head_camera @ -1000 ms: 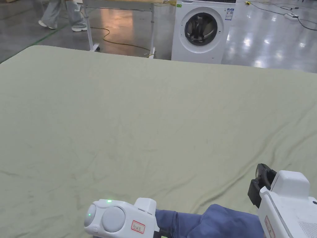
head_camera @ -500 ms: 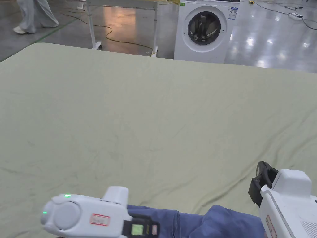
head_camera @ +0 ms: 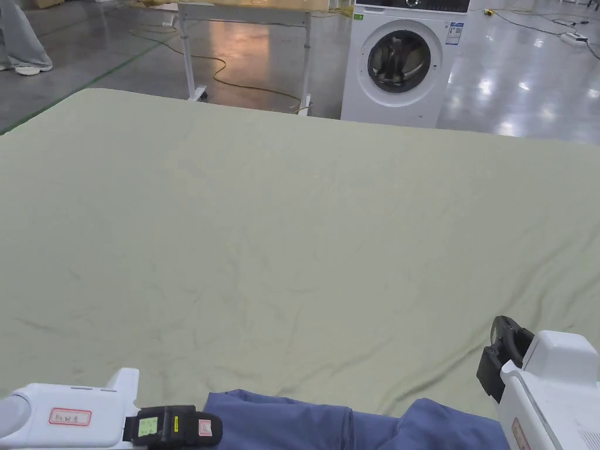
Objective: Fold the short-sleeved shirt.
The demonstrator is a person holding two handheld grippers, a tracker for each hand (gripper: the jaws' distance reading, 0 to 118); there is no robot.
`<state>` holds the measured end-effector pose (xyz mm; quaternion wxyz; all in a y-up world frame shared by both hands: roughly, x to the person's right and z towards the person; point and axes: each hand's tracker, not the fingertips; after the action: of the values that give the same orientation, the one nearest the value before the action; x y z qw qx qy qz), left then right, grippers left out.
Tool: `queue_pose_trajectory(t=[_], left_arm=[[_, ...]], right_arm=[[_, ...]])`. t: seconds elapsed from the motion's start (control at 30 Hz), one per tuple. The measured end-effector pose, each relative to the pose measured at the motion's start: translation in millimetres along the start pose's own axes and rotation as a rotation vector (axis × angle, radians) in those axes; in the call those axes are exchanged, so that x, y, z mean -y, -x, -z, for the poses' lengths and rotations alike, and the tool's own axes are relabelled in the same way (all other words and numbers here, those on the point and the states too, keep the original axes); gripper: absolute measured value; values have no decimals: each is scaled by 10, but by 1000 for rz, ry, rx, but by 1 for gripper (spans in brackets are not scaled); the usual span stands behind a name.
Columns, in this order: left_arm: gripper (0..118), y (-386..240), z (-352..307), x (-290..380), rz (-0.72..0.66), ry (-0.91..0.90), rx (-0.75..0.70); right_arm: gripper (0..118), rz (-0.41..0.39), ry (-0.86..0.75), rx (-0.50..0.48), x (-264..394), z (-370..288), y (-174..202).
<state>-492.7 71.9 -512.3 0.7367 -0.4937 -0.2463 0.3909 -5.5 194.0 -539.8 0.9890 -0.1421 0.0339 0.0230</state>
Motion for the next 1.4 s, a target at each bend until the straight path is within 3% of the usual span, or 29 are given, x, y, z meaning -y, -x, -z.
queue_pose_trajectory(t=[0.13, 0.2, 0.33, 0.43, 0.73, 1.03, 1.17, 1.4], left_arm=[[71, 147, 173, 66, -58, -41, 214], [68, 219, 259, 35, -73, -17, 232], [18, 256, 348, -32, -16, -12, 130], [11, 228, 294, -49, 2, -16, 155], [8, -309, -267, -231, 110, -56, 21], [8, -1026, -1339, -389, 232, -133, -383], [9, -1323, -1354, -410, 264, -124, -471], [9, -1892, -902, -289, 379, -63, -467]], right_arm=[[0, -6, 0, 2, -1, -14, 2], [0, -3, 0, 4, -1, -22, -5], [0, 7, 4, 6, 6, -15, -21], [0, 5, 7, 9, 7, -17, -17], [0, -4, 2, 15, -19, -24, -55], [0, 0, -4, -10, -40, 32, -16], [0, -1, 3, -33, 4, 60, 53], [0, 17, 15, -39, 56, 50, 53]])
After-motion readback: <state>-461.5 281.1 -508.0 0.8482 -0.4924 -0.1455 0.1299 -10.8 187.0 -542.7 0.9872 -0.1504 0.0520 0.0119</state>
